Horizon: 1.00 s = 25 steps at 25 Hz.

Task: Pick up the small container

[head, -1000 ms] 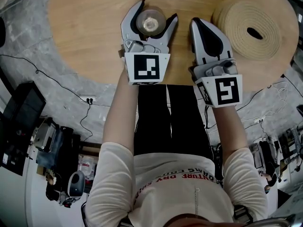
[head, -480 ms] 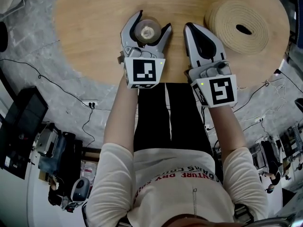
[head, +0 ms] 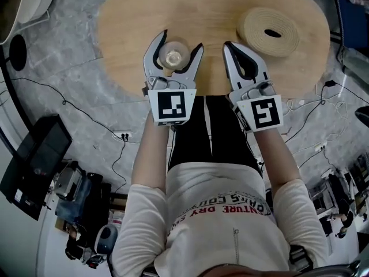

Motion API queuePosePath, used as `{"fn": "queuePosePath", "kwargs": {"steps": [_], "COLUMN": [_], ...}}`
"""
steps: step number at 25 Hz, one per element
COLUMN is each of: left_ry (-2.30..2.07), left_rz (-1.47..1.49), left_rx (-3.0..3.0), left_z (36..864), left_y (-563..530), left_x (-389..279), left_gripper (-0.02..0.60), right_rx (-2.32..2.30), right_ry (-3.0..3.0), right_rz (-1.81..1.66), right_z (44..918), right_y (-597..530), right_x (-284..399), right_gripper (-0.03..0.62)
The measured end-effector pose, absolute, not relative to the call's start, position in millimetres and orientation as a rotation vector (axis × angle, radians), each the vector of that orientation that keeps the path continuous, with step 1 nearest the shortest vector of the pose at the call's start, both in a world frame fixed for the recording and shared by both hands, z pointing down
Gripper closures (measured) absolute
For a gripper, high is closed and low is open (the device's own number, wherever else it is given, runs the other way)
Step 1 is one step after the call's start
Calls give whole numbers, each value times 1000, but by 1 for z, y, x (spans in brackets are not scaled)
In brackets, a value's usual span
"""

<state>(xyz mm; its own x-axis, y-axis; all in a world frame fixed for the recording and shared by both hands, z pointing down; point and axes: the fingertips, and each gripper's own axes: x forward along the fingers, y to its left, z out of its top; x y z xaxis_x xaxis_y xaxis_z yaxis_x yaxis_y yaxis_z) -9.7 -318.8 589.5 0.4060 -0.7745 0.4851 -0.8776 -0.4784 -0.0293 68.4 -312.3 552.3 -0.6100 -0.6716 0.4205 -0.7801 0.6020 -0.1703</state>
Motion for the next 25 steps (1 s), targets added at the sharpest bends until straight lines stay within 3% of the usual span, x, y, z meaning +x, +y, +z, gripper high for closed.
{"fn": "queuePosePath", "kwargs": {"steps": [16,25], "left_ry": [-1575,-1619], "left_rz": [512,420], "left_rx": [2578,2678], "left_z": [325,240], "left_y": [-307,-282], "left_x": [-27,-23], "left_gripper": [239,239], "right_rx": [1209,1204], "right_ry": [-2656,-2702], "right_rz": [173,13], "right_z": [322,241], "right_y": [-306,-286], "right_x": [69,78], "right_gripper": [606,606]}}
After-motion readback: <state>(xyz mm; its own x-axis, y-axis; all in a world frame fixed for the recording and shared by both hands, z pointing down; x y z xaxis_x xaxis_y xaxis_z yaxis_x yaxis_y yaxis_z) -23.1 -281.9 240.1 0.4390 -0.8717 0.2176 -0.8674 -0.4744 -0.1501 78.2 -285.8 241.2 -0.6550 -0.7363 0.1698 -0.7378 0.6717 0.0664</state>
